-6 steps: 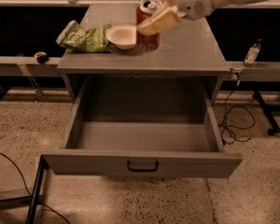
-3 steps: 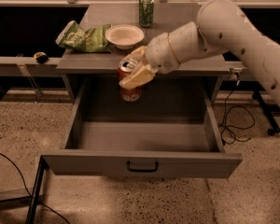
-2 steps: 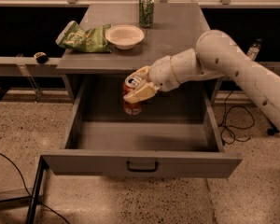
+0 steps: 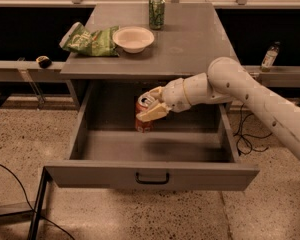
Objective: Place coke can into top drawer
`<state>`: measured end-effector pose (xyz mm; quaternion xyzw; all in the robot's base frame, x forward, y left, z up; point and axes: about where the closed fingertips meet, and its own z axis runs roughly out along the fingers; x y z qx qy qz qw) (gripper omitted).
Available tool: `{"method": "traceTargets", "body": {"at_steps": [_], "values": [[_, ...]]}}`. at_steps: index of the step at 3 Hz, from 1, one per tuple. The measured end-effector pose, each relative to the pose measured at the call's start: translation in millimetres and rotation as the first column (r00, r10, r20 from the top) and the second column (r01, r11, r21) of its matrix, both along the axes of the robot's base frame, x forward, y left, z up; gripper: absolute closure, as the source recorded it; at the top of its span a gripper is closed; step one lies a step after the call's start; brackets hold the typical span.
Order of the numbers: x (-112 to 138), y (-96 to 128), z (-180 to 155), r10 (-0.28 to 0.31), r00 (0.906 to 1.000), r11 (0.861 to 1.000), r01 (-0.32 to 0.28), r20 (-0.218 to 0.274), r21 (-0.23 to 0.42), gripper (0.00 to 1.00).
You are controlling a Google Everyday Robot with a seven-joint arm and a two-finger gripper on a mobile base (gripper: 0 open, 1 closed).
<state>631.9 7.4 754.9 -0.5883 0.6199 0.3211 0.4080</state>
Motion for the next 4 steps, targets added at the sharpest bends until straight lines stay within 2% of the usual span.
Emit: {"method": "traceTargets", "body": {"at_steps": [2,4], "values": [[-5.2,0.0,-33.0,0.044,0.9971,0.999,-0.046,0.062,0.026,1.0],[-14.3,7.6,-55.0,0.112,0.9907,0.993,-0.114,0.077,0.015,1.0]]}}
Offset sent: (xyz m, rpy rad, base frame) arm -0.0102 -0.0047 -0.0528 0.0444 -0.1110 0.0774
